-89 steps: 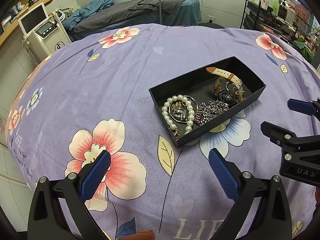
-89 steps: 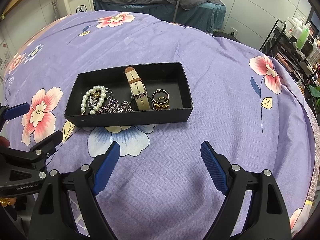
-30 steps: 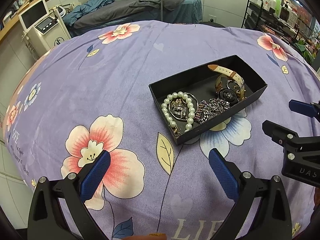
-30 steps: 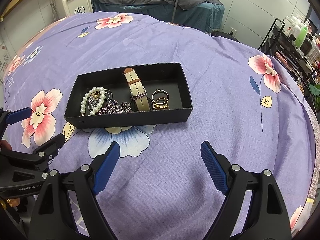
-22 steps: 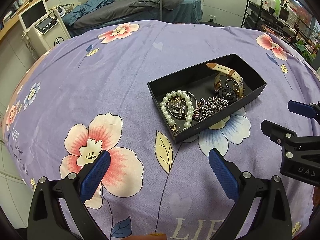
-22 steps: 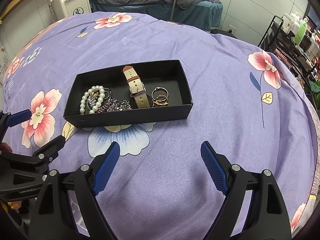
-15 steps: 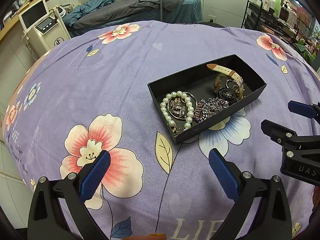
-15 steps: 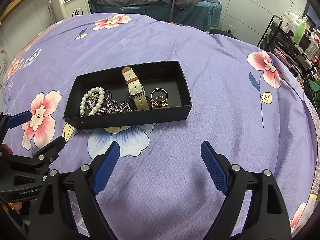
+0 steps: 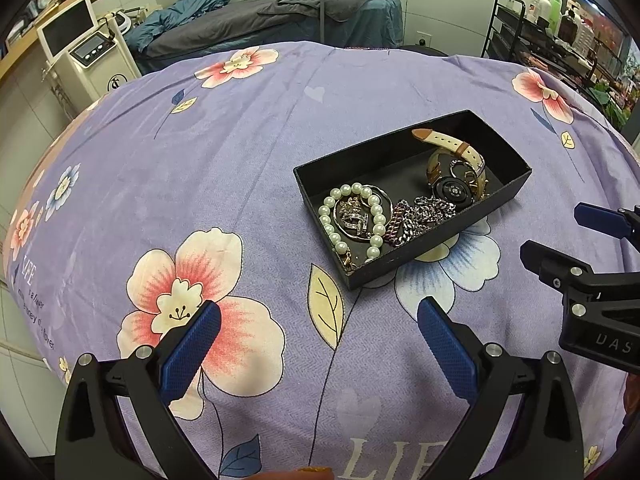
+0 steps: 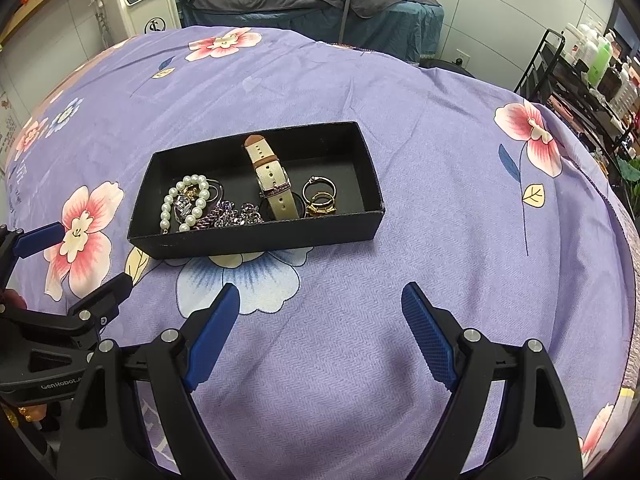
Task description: Organize jewelry
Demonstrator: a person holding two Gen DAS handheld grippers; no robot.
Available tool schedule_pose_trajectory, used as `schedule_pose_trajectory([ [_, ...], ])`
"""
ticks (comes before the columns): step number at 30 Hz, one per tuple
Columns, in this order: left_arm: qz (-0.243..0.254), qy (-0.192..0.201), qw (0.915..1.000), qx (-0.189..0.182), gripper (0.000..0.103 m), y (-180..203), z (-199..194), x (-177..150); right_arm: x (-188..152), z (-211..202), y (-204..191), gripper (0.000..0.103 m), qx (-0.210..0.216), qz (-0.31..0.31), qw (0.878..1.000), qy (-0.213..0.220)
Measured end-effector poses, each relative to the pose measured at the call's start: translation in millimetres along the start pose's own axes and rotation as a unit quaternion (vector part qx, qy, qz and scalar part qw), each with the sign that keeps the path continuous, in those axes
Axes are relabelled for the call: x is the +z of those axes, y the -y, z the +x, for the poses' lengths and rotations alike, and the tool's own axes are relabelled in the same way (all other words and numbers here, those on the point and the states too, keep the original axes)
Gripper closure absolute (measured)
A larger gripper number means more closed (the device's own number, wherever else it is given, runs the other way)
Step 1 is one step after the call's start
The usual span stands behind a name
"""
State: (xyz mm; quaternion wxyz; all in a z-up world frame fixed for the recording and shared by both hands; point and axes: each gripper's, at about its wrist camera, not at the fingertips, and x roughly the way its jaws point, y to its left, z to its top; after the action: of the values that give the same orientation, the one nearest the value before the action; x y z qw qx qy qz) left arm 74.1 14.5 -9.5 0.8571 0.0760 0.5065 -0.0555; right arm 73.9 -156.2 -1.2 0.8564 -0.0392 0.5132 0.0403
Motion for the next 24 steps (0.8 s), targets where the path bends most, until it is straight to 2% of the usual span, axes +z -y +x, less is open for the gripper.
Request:
schedule_pose_trajectory([
  [7, -0.005, 0.0, 1.0, -0.003, 0.006, -1.6, 1.4, 0.0, -0.1, 0.5, -0.2, 0.021, -0.001, -0.001, 1.0, 0.0],
  [11, -0.012, 0.017, 0.9997, -0.012, 0.006, -2.3, -1.5, -2.1, -0.2, 0.0, 0.4, 0.021, -0.002, 0.004, 1.0, 0.004],
  [24, -0.017, 0.022, 0.9996, 0.0, 0.006, -0.5, -2.2, -2.5, -0.9, -2.6, 3.3, 0.021, -0.007, 0.014, 1.0, 0.013],
])
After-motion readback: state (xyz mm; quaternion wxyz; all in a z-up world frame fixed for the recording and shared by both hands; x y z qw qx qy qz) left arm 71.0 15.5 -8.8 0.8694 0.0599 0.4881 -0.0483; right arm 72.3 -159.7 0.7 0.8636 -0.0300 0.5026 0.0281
